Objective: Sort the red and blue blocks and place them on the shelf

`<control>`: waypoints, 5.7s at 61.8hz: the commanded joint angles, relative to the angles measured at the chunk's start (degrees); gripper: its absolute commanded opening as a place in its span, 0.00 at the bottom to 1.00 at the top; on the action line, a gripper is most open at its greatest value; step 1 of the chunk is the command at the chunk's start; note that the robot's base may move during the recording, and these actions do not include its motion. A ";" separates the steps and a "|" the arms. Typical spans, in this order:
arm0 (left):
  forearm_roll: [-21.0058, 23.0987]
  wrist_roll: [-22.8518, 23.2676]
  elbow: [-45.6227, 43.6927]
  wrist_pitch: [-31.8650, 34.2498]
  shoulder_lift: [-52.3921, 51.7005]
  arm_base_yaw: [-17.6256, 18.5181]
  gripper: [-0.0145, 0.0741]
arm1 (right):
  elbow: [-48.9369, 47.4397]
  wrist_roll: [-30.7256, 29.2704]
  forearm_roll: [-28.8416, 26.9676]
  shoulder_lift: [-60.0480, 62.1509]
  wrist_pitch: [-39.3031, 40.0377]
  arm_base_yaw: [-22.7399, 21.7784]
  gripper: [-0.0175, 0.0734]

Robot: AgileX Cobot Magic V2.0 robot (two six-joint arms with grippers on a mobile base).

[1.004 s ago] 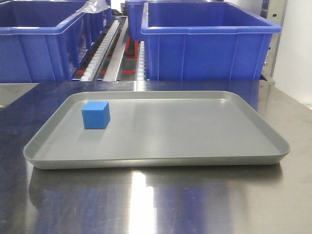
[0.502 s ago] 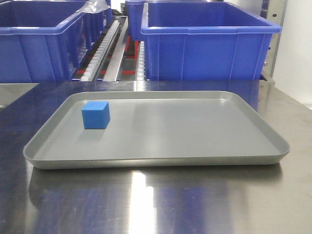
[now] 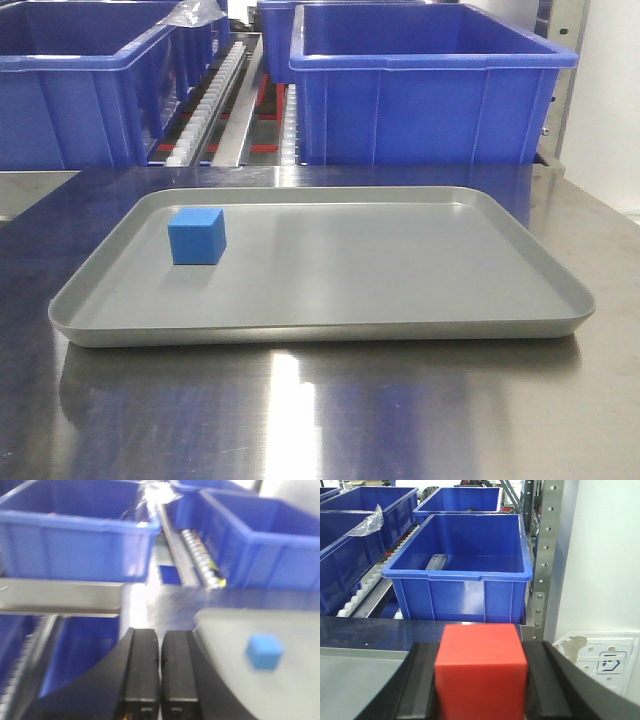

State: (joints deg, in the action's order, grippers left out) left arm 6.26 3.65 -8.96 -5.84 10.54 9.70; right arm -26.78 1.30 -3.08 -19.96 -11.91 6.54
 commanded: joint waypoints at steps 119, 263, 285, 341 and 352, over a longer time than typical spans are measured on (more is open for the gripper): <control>-9.43 23.14 -89.03 -60.44 98.70 22.63 0.80 | -1.48 -0.46 -0.05 -0.24 4.94 -0.34 0.25; 8.73 -13.01 -40.89 -1.28 52.24 4.99 0.30 | -1.48 -0.46 -0.05 -0.24 4.94 -0.34 0.25; 4.57 -13.05 -22.34 6.70 24.39 -1.35 0.30 | -1.48 -0.46 -0.05 -0.24 4.94 -0.34 0.25; 3.92 -9.64 -15.57 1.05 6.56 -7.39 0.31 | -1.48 -0.46 -0.05 -0.24 4.94 -0.34 0.25; 3.31 -9.64 -15.57 1.05 6.56 -7.39 0.31 | -1.48 -0.46 -0.05 -0.24 4.94 -0.34 0.25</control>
State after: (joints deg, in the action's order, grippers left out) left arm 9.48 -6.70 -22.84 -9.51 16.13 2.35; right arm -26.78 1.30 -3.08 -19.96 -11.91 6.54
